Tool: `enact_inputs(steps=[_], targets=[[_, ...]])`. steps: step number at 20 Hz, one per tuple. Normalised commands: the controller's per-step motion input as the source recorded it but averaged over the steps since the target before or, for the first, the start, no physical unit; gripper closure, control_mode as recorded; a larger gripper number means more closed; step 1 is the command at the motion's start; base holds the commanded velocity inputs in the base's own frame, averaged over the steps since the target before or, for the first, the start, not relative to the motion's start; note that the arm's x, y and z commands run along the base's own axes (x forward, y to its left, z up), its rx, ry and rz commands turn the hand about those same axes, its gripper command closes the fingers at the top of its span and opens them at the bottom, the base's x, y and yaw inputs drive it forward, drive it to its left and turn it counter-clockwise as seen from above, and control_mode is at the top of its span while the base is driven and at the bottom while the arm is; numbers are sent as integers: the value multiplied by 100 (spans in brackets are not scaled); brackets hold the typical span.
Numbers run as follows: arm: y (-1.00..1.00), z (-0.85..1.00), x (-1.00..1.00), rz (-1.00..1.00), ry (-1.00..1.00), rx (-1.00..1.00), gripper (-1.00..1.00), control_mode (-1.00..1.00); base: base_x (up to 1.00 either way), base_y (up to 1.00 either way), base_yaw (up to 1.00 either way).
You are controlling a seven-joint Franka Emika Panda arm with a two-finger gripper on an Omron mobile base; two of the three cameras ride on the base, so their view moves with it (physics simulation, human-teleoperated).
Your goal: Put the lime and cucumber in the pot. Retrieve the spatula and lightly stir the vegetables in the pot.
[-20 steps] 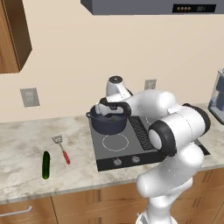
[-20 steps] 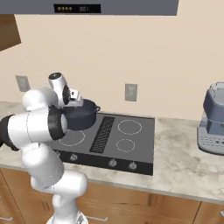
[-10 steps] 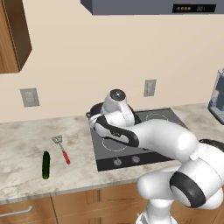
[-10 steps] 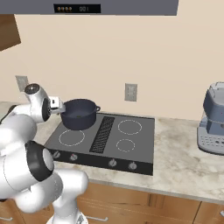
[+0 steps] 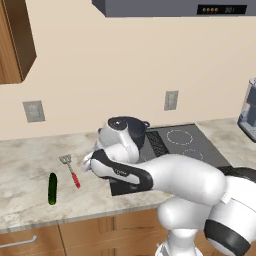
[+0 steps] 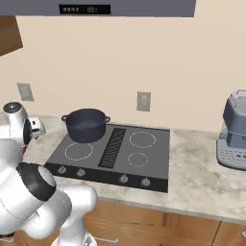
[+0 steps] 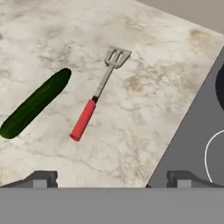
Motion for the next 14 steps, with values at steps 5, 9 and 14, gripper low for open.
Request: enact_inputs(steps=[5,9,14], targets=[[64,1,-39,-13,39,-12,-100,-100,0,0,0],[65,-2,-30,-41,46,-3,-100,-100,0,0,0],[12,-48,-9,-12,8,0,-100,-100,0,0,0]])
